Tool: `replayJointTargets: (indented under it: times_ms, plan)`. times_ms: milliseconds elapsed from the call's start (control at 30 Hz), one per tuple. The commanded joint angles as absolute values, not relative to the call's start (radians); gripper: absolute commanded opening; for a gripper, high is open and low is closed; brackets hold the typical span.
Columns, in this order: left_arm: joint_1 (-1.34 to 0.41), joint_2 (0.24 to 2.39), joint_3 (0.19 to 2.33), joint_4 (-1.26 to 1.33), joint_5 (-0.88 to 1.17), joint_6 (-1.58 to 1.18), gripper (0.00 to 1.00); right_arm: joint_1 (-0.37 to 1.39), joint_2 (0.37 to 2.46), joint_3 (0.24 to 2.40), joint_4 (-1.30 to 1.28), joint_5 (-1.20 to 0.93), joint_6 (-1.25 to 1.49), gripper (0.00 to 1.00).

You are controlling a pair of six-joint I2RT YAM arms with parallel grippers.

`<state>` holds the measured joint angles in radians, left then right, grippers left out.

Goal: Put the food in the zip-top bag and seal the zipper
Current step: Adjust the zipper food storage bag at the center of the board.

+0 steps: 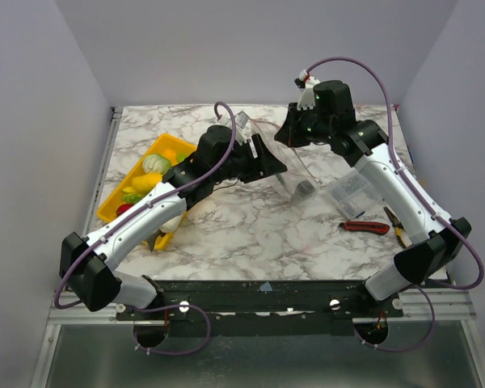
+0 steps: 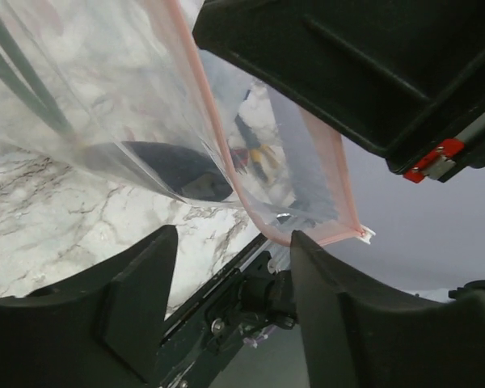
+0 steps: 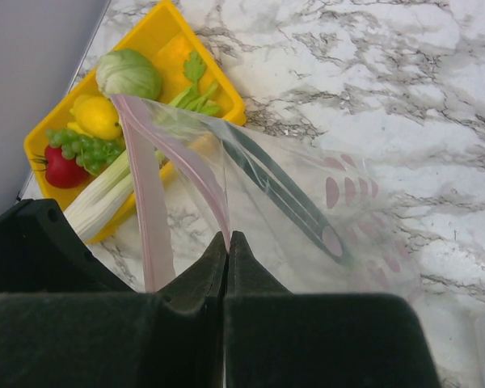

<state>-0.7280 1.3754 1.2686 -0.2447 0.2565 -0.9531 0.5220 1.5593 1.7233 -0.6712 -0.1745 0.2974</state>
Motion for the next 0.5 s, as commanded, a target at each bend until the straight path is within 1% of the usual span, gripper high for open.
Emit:
replayJointTargets:
  times_ms: [0,100,267,300,333,400,433,467]
  plan:
    - [-0.731,1.356,1.264,-0.162,0.298,-0.995,0.62,0.518,1.523,1.729,-0.711,-0.176,0.291,0.01]
    - [-0.730,1.370,1.255,-0.114,0.320,-1.048,0.59,0.517,1.522,1.729,-0.709,-0.179,0.298,0.01]
    - [-0.730,1.414,1.277,-0.099,0.361,-1.062,0.45,0.518,1.517,1.728,-0.715,-0.172,0.304,0.01]
    - [-0.731,1.415,1.277,-0.089,0.369,-1.058,0.39,0.518,1.515,1.728,-0.718,-0.170,0.305,0.01]
    - [-0.730,1.415,1.282,-0.087,0.377,-1.052,0.26,0.518,1.511,1.728,-0.725,-0.163,0.302,0.01]
    - [-0.734,1.412,1.291,-0.093,0.395,-1.048,0.04,0.518,1.500,1.731,-0.751,-0.140,0.287,0.01]
    - [-0.739,1.406,1.293,-0.091,0.412,-1.051,0.00,0.518,1.494,1.740,-0.774,-0.122,0.277,0.01]
    - [-0.744,1.397,1.291,-0.084,0.435,-1.061,0.00,0.518,1.485,1.750,-0.804,-0.101,0.265,0.01]
